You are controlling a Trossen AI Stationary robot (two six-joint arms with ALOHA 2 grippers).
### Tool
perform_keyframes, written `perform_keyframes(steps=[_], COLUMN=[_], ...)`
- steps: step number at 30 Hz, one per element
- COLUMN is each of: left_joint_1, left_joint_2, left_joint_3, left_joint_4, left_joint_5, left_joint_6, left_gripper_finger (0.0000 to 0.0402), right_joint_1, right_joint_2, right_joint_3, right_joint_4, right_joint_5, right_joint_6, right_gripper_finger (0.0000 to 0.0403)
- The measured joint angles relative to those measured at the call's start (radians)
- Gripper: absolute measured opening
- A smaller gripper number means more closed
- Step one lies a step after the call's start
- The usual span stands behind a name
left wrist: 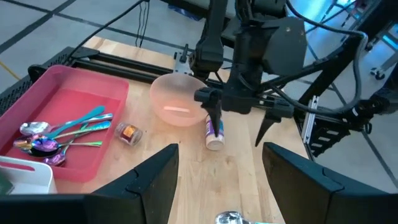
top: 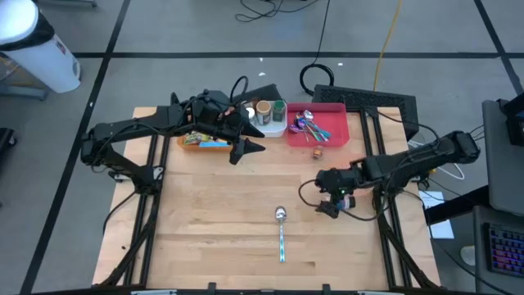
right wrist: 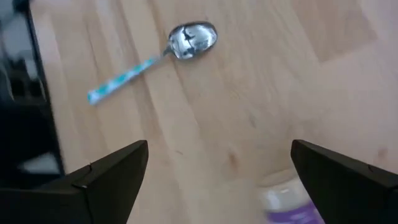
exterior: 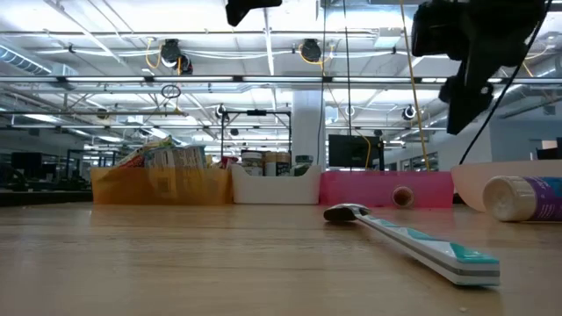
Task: Pick & Place Food Item
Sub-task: Put the purple seasoning bottle into the white bin
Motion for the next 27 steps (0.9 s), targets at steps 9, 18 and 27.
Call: perform_keyframes(steps=[9, 18, 27], left_joint_1=[-0.002, -0.017, -0.057], left_joint_2=[0.000, 0.000, 0.000], left_joint_3=[0.000, 0.000, 0.000], left_joint_4=[0.046, 0.075, 0.075], left_joint_5=[-0.077, -0.156, -0.226], left_joint_6=[-0.106, -0.178, -0.197], left_gripper_finger=[0.0241, 0.0241, 0.0241], right_joint_1=[-0.074, -0.082, -0.075], right_joint_2=[0.007, 0.009, 0.012], right_joint_3=[0.000, 0.000, -0.017], right_joint_4=[-0.107, -0.118, -0.165], right_joint_5=[0.034, 0.033, 0.018], right_joint_6=[-0.516, -0.666, -0.665], right_gripper_finger=[0.0391, 0.0391, 0.0391])
